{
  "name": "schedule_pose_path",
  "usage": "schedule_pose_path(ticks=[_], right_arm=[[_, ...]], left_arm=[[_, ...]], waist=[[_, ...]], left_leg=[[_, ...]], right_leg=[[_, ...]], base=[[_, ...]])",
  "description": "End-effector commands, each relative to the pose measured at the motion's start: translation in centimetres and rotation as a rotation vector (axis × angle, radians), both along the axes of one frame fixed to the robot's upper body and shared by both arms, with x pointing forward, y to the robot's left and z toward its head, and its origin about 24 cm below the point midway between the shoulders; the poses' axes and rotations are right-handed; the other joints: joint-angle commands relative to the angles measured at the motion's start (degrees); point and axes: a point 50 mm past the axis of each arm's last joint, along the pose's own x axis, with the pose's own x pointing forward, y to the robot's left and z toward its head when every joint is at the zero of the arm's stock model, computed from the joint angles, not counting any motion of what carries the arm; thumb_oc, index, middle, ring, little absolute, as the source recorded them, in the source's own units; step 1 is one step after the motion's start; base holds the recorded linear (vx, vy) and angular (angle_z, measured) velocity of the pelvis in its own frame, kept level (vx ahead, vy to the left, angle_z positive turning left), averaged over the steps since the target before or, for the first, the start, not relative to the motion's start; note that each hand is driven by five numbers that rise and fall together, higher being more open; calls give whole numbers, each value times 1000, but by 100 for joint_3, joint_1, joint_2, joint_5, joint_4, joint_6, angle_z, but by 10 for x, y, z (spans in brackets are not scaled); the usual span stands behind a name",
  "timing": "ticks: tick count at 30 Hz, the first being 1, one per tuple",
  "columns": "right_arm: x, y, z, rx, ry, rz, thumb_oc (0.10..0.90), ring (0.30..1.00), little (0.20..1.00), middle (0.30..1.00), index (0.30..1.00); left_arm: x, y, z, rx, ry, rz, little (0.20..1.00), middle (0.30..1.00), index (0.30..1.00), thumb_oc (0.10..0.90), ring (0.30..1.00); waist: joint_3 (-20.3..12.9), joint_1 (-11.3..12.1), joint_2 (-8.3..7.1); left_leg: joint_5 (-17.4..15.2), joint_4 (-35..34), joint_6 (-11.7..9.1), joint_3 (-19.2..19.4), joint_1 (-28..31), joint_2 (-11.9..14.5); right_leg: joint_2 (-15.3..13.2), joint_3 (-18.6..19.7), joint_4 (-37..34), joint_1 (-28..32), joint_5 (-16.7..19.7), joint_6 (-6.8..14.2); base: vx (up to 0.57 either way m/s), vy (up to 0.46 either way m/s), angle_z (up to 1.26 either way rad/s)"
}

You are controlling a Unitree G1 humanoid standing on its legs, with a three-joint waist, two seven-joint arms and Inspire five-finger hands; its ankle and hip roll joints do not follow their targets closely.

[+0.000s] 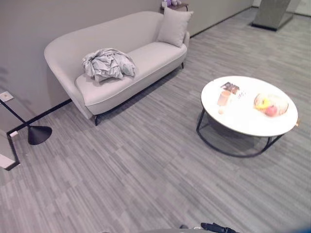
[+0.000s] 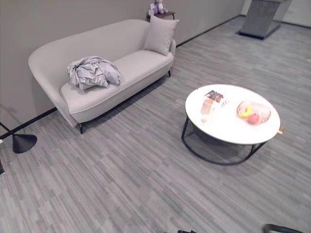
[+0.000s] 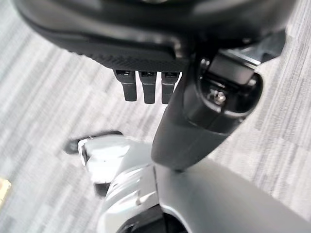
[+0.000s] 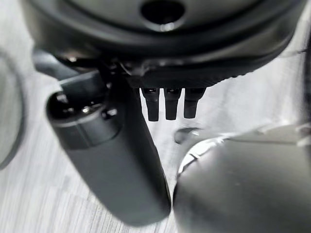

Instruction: Hang the clothes on the sofa on the clothes rack.

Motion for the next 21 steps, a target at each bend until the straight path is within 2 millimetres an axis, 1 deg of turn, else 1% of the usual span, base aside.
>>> schedule_pose_path(ticks=[1,2,3,4,5,6,7,8,9,10,11,12,13,14,15,16,17,18,19,20,21], right_arm=[[50,3,12,-97,-107,272,800,900,900,900,900],[59,6,14,-108,-125,339,800,900,900,900,900],[64,8,16,-111,-131,381,800,900,900,900,900],[64,8,16,-111,-132,381,800,900,900,900,900],[70,13,17,-99,-145,381,800,900,900,900,900],[71,18,16,-79,-141,372,800,900,900,900,900],[68,23,14,-48,-129,355,800,900,900,900,900],[68,24,14,-47,-129,355,800,900,900,900,900],[63,28,11,-9,-104,328,800,900,900,900,900],[57,31,9,2,-107,282,800,900,900,900,900],[57,31,9,2,-107,282,800,900,900,900,900],[33,44,0,79,-64,177,800,900,900,900,900],[21,51,-4,128,-44,129,800,900,900,900,900],[17,54,-5,151,-46,106,800,900,900,900,900],[10,55,-6,164,-43,80,800,900,900,900,900],[10,55,-6,164,-43,80,800,900,900,900,900],[5,49,-7,155,-44,29,800,900,900,900,900],[4,48,-7,155,-43,28,800,900,900,900,900],[2,41,-6,129,-53,-2,800,900,900,900,900],[1,38,-6,120,-57,-26,800,900,900,900,900],[2,38,-6,120,-58,-26,800,900,900,900,900]], left_arm=[[47,-26,6,-60,-148,-141,900,900,900,800,900],[47,-24,7,-65,-167,-84,900,900,900,800,900],[44,-20,6,-71,-167,-13,900,900,900,800,900],[44,-20,6,-71,-168,-13,900,900,900,800,900],[31,-14,4,-66,-152,108,900,900,900,800,900],[24,-13,2,-70,-128,149,900,900,900,800,900],[16,-13,0,-76,-99,192,900,900,900,800,900],[16,-12,1,-75,-99,192,900,900,900,800,900],[-5,-11,-3,-78,-14,232,900,900,900,800,900],[-17,-7,-4,-71,4,302,900,900,900,800,900],[-17,-7,-4,-71,4,302,900,900,900,800,900],[-42,5,-3,-44,60,427,900,900,900,800,900],[-48,5,-4,-52,72,454,900,900,900,800,900],[-50,3,-4,-54,71,452,900,900,900,800,900],[-49,0,-5,-60,71,419,900,900,900,800,900],[-49,0,-5,-60,71,419,900,900,900,800,900],[-42,-5,-5,-57,61,297,900,900,900,800,900],[-42,-5,-6,-57,61,296,900,900,900,800,900],[-27,-11,-6,-67,36,166,900,900,900,800,900],[-21,-14,-6,-72,22,127,900,900,900,800,900],[-21,-15,-6,-73,22,126,900,900,900,800,900]], waist=[[588,545,-229],[617,714,-204],[604,884,-185],[605,880,-208],[516,1188,-61],[475,1363,35],[422,1500,91],[439,1505,69],[405,1655,65],[325,1645,50],[322,1645,50],[104,1659,-127],[24,1602,-213],[-22,1546,-219],[-67,1439,-190],[-68,1439,-190],[-28,1185,9],[-17,1188,2],[31,910,241],[75,772,294],[63,772,309]], left_leg=[[-33,-139,662,489,-939,-371],[-184,-382,629,564,-1211,-688],[-328,-1027,644,647,-1372,-939],[-294,-1076,651,657,-1357,-962],[88,-2711,596,738,-1492,-1204],[517,-3487,536,730,-1639,-1257],[728,-3917,501,671,-1825,-1299],[753,-3984,499,684,-1768,-1314],[878,-3744,505,698,-2169,-1353],[821,-3526,633,653,-2036,-1472],[821,-3525,633,652,-2039,-1471],[663,-3386,850,515,-1727,-1661],[546,-3388,955,504,-1496,-1765],[459,-3456,1054,468,-1263,-1816],[355,-3556,1156,424,-1011,-1863],[355,-3556,1156,424,-1012,-1862],[154,-3636,1342,371,-527,-1888],[157,-3638,1349,377,-520,-1906],[-17,-3796,1467,264,-69,-1825],[-87,-3828,1481,180,109,-1795],[-81,-3829,1475,176,94,-1779]], right_leg=[[-632,850,-959,217,1049,795],[-617,908,-1051,368,989,823],[-603,929,-1150,535,922,880],[-629,930,-1154,531,928,885],[-432,892,-1322,909,753,961],[-316,970,-1397,1169,606,957],[-253,1060,-1397,1341,480,941],[-276,1065,-1397,1364,462,943],[-328,1181,-1397,1750,248,978],[-370,1225,-1222,1817,149,1019],[-369,1226,-1222,1815,150,1019],[-609,1246,-550,1697,181,1104],[-749,1238,-56,1639,405,1203],[-904,1254,582,1465,704,1270],[-1060,1262,1196,1214,1163,1331],[-1059,1262,1196,1213,1164,1331],[-1415,1120,2412,835,1987,1390],[-1437,1138,2454,821,1971,1404],[-1578,1010,3198,326,1749,1284],[-1442,1084,3294,53,1459,1192],[-1425,1071,3277,46,1472,1179]], base=[[449,-89,24],[434,115,21],[311,103,-7],[534,161,-41],[574,166,-38],[728,204,-40],[384,93,-26],[437,126,-31],[470,178,-49],[459,183,-53],[532,221,-42],[540,233,5],[682,343,27],[491,339,19],[296,236,1],[435,388,3],[276,264,19],[519,448,24],[339,216,19],[340,212,8],[317,22,23]])
